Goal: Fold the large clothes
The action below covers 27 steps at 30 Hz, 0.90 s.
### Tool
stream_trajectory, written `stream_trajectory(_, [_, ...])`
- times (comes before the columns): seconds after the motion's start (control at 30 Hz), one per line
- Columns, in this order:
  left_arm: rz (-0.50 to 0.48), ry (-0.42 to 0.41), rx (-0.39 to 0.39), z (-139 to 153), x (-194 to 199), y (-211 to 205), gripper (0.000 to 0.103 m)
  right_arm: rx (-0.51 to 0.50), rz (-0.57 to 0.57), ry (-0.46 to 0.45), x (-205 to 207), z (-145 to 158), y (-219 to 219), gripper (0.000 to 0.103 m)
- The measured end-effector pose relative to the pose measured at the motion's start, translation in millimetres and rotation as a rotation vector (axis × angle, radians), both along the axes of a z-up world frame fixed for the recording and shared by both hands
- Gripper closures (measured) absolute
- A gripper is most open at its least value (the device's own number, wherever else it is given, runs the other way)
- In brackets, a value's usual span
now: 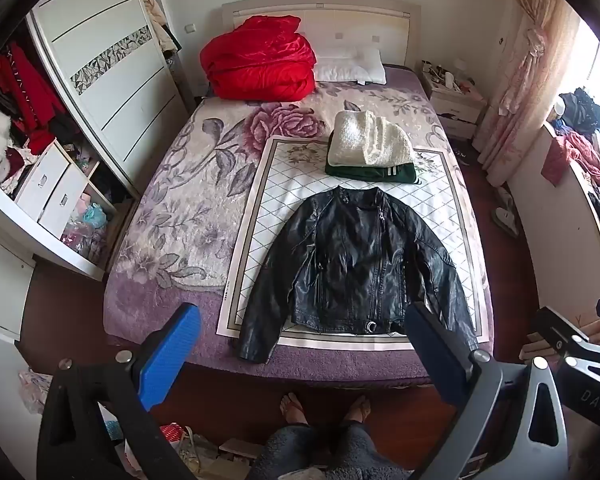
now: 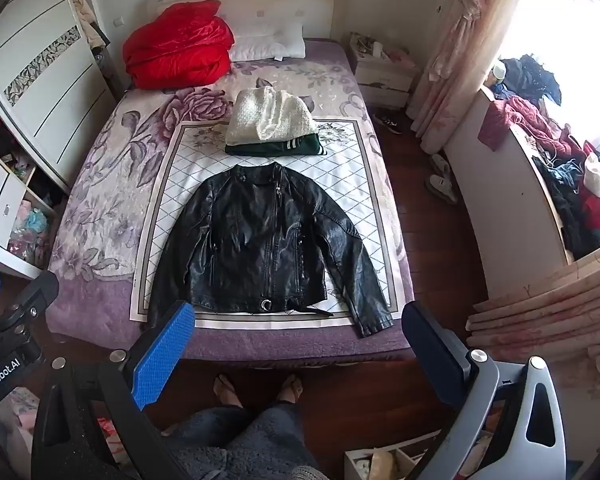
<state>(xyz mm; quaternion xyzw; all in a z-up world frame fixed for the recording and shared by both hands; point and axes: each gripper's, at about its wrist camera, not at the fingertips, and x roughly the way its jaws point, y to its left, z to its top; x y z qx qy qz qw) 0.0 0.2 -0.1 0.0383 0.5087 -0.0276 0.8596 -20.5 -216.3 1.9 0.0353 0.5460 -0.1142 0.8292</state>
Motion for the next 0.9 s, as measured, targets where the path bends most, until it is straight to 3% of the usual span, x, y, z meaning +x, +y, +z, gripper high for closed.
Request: stream_trajectory(0.9, [0.001,0.003,0.003,0,-2,3,0.0,-0.009,0.007,0.012,-5,-5,15,0.0])
